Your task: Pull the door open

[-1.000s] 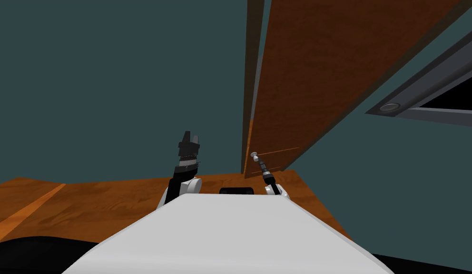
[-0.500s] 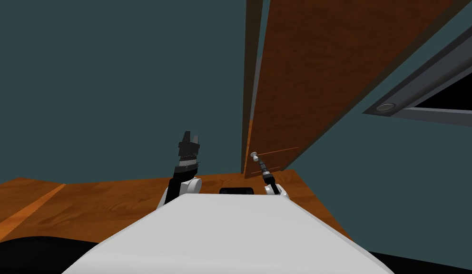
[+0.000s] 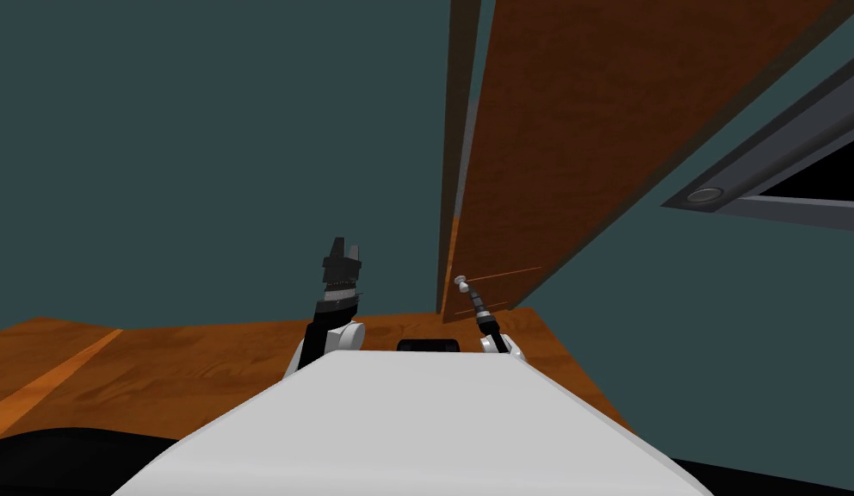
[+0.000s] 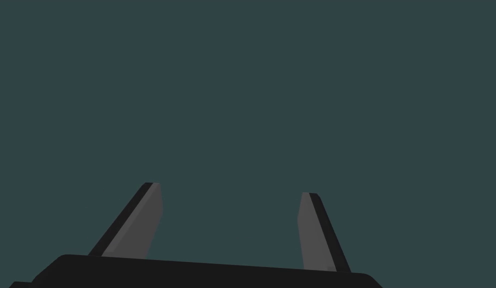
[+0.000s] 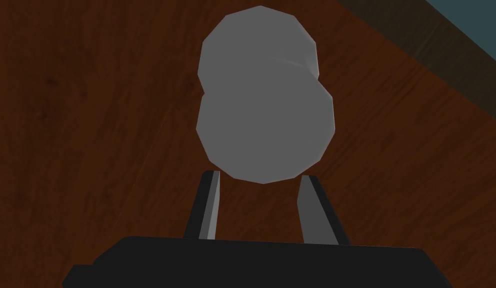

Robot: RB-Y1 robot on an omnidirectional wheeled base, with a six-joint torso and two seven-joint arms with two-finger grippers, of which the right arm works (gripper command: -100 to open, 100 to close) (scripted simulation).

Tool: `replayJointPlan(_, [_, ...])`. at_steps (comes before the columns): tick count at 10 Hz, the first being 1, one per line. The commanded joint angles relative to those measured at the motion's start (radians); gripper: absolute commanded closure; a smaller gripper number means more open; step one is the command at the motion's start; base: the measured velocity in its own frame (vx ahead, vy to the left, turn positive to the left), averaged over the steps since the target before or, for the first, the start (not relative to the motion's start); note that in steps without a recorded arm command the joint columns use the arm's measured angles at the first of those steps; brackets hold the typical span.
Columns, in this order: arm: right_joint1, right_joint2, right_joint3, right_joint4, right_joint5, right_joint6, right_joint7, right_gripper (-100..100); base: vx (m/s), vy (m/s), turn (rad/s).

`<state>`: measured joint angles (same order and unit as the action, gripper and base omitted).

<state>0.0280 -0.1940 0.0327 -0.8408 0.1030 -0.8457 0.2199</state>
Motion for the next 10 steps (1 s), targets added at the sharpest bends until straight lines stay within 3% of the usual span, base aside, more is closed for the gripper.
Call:
replayJointPlan(1, [-0.002,0.002,0.014,-0.001,-0.01,0.0,-0.037,100,-0.034,-0.007,0.023])
replayJointPlan(5, [-0.009,-0.005,0.042,0.003,-0.05,0.0,-0.137,100,-0.052,0.01,0.032])
replayJointPlan(10, [-0.013,-0.01,0.06,0.005,-0.075,0.0,-0.199,100,-0.026,-0.004,0.025])
